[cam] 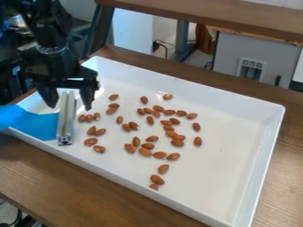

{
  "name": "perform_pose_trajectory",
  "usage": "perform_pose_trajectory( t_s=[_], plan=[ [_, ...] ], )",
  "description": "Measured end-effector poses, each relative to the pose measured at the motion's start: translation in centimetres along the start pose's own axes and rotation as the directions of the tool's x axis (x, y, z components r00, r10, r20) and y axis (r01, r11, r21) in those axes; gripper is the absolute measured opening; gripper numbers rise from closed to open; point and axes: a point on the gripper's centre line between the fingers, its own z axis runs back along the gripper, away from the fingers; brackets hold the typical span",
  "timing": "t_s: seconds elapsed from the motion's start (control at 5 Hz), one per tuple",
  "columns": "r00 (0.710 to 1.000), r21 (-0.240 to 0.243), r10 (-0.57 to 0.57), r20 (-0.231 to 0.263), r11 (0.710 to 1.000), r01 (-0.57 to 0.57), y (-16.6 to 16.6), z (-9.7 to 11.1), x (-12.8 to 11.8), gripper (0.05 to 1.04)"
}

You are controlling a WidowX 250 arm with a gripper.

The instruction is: Sweep into pile

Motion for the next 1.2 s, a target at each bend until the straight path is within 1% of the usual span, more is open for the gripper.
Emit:
perform_pose_trajectory(
  t_s=[0.2,0.4,0.8,1.0,1.2],
  plan=[
    [0.999,-0.004,0.033,0.023,0.999,-0.033,0.2,-0.6,-0.3,1.000],
    [0.996,0.013,0.081,0.033,0.997,-0.082,0.6,-1.1,-0.7,1.000],
    [0.988,0.044,0.128,0.081,0.990,-0.132,1.2,-1.5,-0.4,1.000],
    [0.986,0.042,0.139,0.089,0.989,-0.143,1.2,-2.2,-0.5,0.969],
    [0.991,0.016,0.122,0.061,0.992,-0.123,0.7,-2.9,-0.8,0.682]
  ],
)
